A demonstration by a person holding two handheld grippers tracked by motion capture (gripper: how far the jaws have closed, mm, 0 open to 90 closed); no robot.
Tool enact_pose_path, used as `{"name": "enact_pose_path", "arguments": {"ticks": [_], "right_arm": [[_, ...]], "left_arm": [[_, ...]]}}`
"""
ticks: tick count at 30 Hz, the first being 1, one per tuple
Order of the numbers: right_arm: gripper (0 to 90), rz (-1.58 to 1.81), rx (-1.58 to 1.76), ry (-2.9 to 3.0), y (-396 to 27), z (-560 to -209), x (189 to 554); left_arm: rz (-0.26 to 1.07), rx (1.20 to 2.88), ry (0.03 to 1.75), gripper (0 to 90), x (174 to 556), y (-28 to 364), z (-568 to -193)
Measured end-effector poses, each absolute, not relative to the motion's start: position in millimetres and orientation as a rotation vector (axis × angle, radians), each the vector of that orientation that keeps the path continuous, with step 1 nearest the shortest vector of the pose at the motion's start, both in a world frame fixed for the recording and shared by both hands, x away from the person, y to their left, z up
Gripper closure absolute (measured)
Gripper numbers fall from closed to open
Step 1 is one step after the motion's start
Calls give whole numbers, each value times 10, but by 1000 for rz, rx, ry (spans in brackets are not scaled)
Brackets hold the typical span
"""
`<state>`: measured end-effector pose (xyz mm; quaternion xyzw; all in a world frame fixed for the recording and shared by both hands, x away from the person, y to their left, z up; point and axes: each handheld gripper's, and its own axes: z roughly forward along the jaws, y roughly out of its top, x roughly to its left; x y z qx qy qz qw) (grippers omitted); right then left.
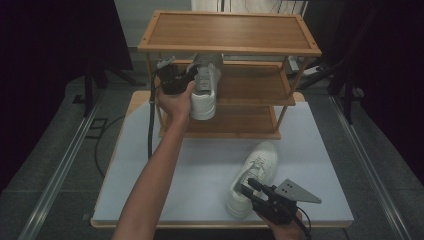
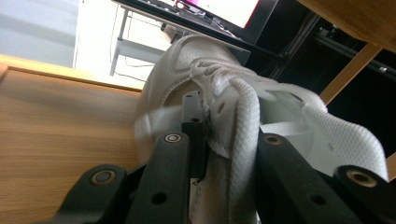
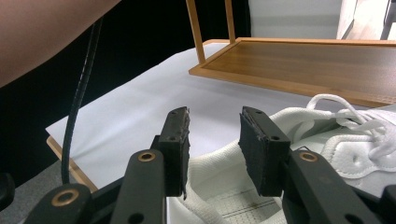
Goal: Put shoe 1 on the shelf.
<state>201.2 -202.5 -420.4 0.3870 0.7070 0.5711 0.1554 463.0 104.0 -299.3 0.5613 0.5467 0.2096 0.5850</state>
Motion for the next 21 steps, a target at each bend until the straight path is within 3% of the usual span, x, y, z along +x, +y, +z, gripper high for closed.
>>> {"name": "enact_pose_path", "arguments": {"ticks": [6, 10, 21], "right_arm": [[618, 1628, 1116, 2023, -2033, -4218, 2021], [618, 1624, 1111, 2025, -2026, -4218, 2014], [617, 1611, 1105, 2025, -2019, -4218, 2004]], "left_arm": [[482, 1321, 1250, 739, 4669, 1025, -2998], [489, 1295, 1207, 618, 4689, 1026, -2979], [499, 1308, 1162, 440, 4670, 1022, -2951]]}}
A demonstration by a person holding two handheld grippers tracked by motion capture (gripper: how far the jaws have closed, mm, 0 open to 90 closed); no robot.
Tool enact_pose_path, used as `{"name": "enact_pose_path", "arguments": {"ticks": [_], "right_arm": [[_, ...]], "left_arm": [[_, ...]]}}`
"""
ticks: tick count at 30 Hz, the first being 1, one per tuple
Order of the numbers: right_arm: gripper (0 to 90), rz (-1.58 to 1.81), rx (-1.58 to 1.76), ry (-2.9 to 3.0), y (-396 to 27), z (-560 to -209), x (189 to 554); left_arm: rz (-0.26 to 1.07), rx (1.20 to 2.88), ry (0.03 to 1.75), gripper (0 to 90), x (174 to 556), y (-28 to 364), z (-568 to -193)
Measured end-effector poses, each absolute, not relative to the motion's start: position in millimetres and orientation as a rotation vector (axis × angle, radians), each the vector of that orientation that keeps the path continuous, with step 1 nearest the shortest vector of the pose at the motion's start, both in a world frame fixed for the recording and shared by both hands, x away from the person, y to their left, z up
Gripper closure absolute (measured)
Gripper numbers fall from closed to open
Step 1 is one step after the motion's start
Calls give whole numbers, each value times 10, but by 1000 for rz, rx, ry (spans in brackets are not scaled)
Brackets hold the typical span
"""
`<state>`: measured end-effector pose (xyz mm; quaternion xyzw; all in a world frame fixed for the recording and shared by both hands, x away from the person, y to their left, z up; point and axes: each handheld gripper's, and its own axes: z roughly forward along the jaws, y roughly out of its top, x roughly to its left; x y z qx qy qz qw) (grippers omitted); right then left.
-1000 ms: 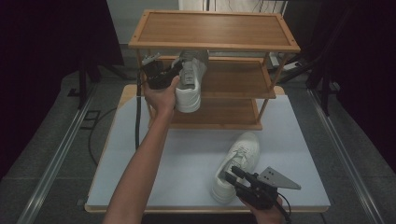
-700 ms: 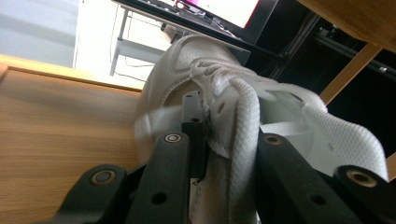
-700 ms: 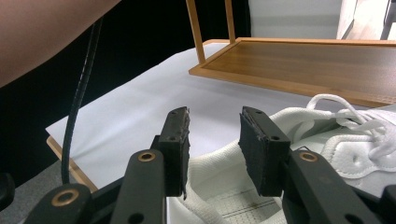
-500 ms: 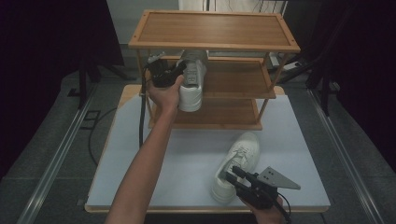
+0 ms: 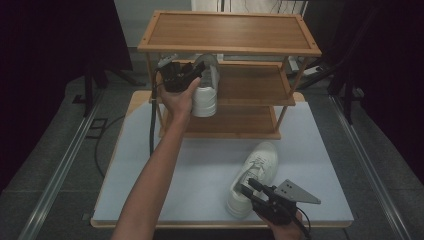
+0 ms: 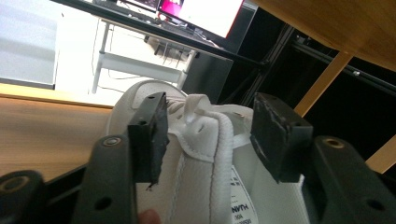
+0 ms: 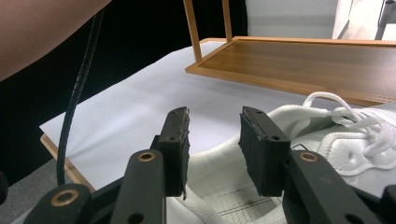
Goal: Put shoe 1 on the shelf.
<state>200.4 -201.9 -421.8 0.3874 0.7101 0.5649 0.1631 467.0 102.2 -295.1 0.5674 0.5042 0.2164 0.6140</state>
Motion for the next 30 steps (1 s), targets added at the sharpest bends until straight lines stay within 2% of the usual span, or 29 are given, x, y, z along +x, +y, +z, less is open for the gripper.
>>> {"name": "enact_pose_path", "arguments": {"ticks": [10, 20, 26, 30], "right_arm": [[616, 1610, 1105, 2014, -2037, -4210, 1999], [617, 1607, 1104, 2019, -2026, -4214, 2001], [616, 1608, 1101, 2020, -2012, -4209, 1987], [616, 1609, 1100, 2021, -2009, -4207, 1986]], "left_arm": [[578, 1267, 1157, 386, 4594, 1010, -2904], [557, 1267, 1109, 358, 4478, 1055, -2790], [547, 1285, 1090, 382, 4333, 1110, -2764], [554, 1287, 1083, 451, 4192, 1196, -2772]]}}
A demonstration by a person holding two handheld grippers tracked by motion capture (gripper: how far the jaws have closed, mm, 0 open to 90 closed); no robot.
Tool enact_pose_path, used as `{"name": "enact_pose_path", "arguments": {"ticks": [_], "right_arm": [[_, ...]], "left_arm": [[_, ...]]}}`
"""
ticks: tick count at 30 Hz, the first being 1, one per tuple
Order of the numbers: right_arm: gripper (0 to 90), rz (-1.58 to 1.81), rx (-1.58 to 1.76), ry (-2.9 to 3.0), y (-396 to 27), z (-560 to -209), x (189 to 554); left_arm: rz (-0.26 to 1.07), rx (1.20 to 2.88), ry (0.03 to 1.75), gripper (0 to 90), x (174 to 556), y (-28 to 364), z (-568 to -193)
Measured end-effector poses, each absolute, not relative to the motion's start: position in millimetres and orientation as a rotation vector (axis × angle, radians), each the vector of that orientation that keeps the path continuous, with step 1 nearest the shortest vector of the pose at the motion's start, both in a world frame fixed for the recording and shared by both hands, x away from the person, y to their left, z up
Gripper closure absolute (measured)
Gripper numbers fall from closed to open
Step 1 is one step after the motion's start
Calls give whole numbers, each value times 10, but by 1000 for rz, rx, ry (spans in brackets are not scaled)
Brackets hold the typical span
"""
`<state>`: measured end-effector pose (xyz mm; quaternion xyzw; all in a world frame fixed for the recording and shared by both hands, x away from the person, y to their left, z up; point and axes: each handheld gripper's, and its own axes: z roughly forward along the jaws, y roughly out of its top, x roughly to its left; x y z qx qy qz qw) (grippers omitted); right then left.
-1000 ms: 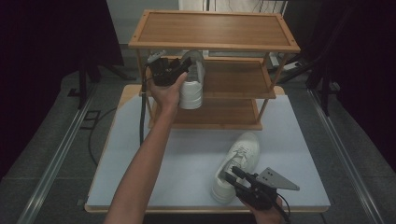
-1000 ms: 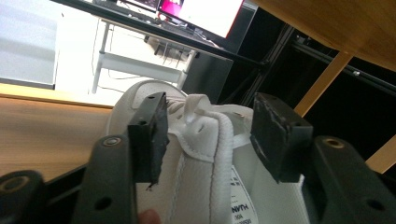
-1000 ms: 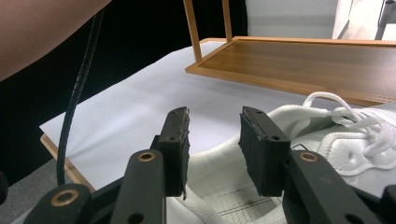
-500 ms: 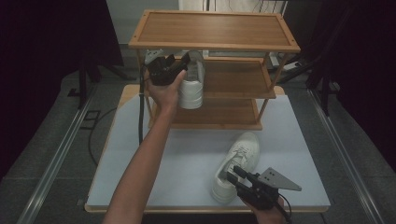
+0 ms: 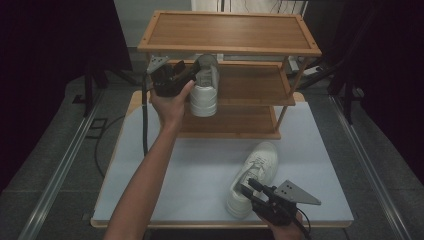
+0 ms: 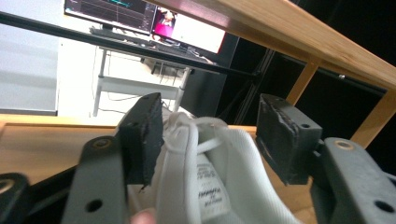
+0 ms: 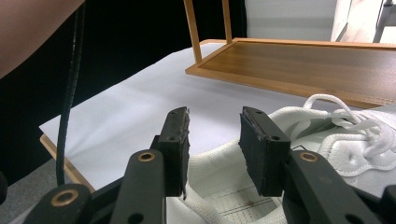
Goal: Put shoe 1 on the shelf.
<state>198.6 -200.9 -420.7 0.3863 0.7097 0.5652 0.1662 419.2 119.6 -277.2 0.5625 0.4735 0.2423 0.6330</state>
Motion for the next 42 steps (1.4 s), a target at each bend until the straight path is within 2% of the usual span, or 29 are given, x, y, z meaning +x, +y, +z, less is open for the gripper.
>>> {"name": "enact_pose_path", "arguments": {"ticks": [6, 7, 8, 11, 12, 17, 27, 42], "right_arm": [[616, 1608, 1095, 2025, -1995, -4204, 1977], [615, 1608, 1092, 2024, -1984, -4207, 1975], [615, 1608, 1092, 2024, -1984, -4207, 1975], [614, 1605, 1089, 2033, -1966, -4212, 1973], [614, 1605, 1089, 2033, -1966, -4212, 1973], [613, 1604, 1089, 2037, -1943, -4219, 1971], [609, 1591, 1084, 2051, -1921, -4237, 1973], [609, 1603, 1075, 2042, -1940, -4211, 1955]], "left_arm": [[542, 1308, 1060, 612, 3965, 1348, -2814], [536, 1317, 1049, 668, 3930, 1372, -2823], [531, 1324, 1038, 668, 3894, 1394, -2832], [512, 1359, 996, 757, 3790, 1448, -2860], [492, 1368, 980, 757, 3760, 1463, -2875], [447, 1418, 940, 865, 3619, 1451, -2995], [413, 1537, 920, 900, 3638, 1198, -3260], [468, 1528, 919, 900, 3739, 1073, -3209]]}}
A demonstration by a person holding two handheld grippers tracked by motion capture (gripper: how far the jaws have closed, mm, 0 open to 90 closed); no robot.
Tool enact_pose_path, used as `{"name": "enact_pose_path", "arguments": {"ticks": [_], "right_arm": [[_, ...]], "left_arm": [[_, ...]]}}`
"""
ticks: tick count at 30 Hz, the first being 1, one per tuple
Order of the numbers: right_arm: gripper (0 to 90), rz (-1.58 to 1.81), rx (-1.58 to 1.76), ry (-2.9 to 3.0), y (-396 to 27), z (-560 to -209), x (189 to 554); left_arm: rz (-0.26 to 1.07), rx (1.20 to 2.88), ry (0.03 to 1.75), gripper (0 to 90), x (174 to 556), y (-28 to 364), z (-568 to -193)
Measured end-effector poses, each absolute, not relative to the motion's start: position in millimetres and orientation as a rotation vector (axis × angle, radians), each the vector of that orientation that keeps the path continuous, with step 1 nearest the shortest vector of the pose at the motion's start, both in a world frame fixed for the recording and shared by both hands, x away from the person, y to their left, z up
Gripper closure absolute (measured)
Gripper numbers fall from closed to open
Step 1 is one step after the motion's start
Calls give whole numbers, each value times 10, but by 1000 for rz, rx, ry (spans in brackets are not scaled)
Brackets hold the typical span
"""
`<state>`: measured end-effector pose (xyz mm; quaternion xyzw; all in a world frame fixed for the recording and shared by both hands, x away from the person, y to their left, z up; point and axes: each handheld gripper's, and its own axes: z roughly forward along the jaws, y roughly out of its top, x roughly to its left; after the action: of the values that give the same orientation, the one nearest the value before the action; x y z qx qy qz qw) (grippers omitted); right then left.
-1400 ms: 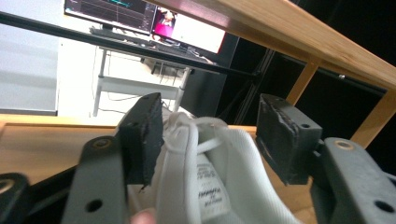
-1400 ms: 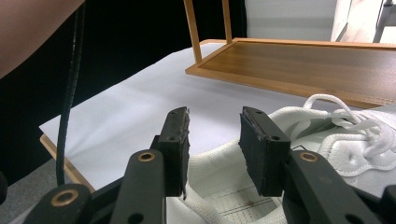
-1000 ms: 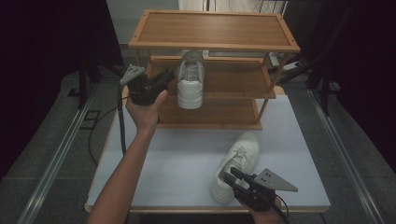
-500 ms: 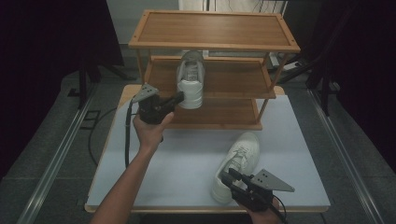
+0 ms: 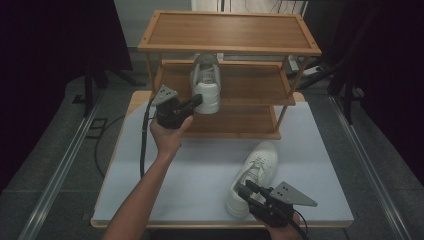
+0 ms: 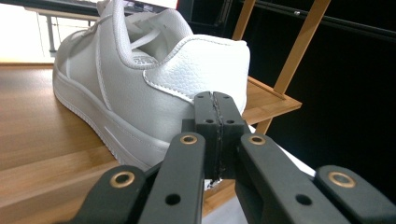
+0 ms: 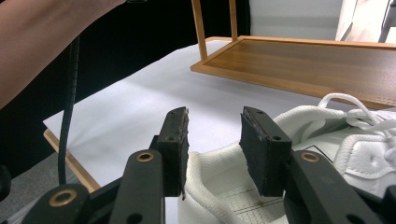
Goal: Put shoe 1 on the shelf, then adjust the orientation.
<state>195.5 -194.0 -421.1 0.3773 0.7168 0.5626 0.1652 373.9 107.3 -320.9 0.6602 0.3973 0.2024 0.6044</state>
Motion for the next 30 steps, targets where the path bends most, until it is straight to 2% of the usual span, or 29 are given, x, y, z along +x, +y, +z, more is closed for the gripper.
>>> {"name": "enact_pose_path", "arguments": {"ticks": [7, 8, 12, 20, 23, 24, 25, 28, 30], "right_arm": [[609, 1604, 1071, 2043, -1936, -4205, 1948], [609, 1604, 1073, 2039, -1936, -4203, 1950], [609, 1605, 1074, 2041, -1940, -4204, 1953], [620, 1606, 1066, 2036, -1935, -4185, 1943], [654, 1612, 1056, 2053, -1913, -4184, 1939], [699, 1614, 1051, 2056, -1902, -4184, 1936], [699, 1614, 1051, 2056, -1902, -4184, 1936], [799, 1605, 1018, 2097, -1832, -4187, 1921], [822, 1599, 1011, 2108, -1807, -4190, 1917]], "left_arm": [[441, 1515, 921, 890, 3723, 1083, -3233], [432, 1512, 917, 843, 3719, 1088, -3237], [396, 1495, 919, 777, 3698, 1137, -3245], [365, 1489, 912, 553, 3549, 1325, -3319], [343, 1501, 912, 479, 3467, 1438, -3374], [336, 1503, 916, 463, 3435, 1477, -3395], [329, 1504, 917, 463, 3402, 1517, -3419], [312, 1508, 925, 433, 3300, 1620, -3500], [299, 1516, 925, 426, 3233, 1687, -3565]]}}
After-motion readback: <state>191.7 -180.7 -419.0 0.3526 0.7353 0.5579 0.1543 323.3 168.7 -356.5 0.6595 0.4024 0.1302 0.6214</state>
